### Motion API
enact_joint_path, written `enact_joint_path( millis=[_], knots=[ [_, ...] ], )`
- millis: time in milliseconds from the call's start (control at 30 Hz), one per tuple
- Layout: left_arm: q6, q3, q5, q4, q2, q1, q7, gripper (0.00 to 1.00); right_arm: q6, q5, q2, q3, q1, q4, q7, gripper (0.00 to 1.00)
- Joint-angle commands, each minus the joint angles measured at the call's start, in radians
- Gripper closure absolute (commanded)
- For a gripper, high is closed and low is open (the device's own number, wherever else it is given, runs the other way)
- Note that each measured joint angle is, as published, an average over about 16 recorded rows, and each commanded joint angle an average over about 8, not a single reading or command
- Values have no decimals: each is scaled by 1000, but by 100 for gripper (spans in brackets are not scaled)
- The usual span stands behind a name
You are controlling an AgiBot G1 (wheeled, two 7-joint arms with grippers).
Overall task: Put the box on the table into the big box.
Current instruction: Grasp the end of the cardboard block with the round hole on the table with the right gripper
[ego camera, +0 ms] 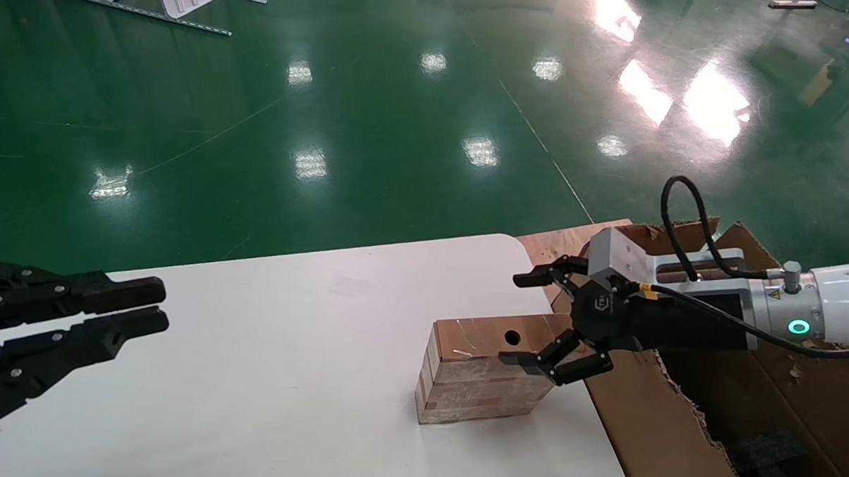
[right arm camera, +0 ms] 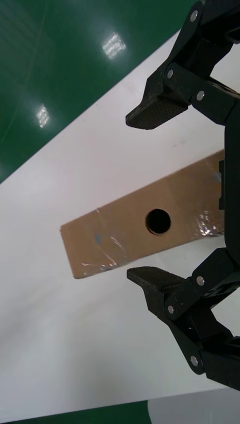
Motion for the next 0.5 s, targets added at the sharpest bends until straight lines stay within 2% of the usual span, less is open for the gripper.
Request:
enact_joint_path(
  millis=[33,500],
  knots=[
    [0,0,0,0,0,0,0,100,-11,-8,-5,-6,9,-20,-9,0],
    [0,0,0,0,0,0,0,100,-34,-33,-29,-34,47,-95,-47,0]
  ],
)
